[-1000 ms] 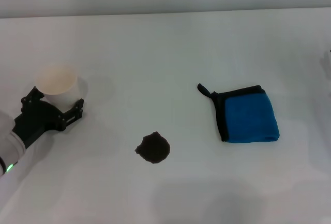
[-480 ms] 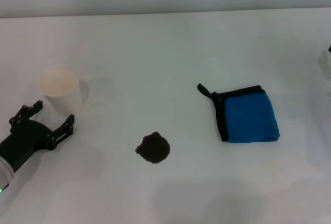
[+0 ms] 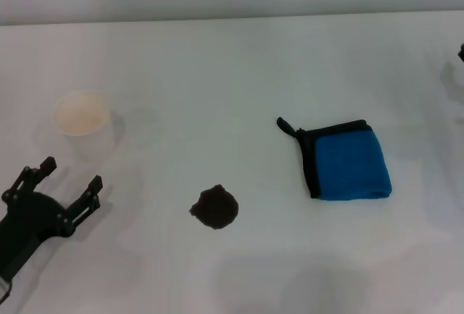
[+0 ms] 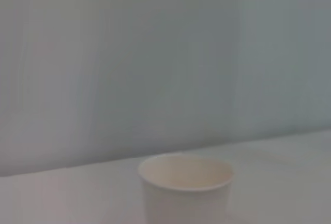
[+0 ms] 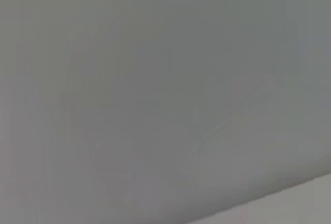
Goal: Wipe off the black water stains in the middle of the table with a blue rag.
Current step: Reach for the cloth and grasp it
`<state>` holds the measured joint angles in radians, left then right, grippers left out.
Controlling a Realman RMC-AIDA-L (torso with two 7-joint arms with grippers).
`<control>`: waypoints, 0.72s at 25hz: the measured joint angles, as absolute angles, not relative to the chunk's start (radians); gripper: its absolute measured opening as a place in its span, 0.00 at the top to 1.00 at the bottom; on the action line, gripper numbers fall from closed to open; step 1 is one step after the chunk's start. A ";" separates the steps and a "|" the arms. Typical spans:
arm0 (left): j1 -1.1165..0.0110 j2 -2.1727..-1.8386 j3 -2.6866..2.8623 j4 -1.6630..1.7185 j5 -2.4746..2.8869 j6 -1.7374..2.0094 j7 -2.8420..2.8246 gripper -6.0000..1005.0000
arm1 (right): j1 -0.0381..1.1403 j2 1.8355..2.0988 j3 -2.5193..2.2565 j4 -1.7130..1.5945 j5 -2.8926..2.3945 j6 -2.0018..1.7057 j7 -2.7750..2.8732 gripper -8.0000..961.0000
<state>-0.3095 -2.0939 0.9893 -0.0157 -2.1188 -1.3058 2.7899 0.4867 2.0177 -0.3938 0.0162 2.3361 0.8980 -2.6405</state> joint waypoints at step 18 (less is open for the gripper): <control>-0.229 -2.084 0.893 -0.046 -2.240 -1.431 2.739 0.13 | 0.538 1.941 -1.140 -0.675 1.396 0.733 -1.276 0.12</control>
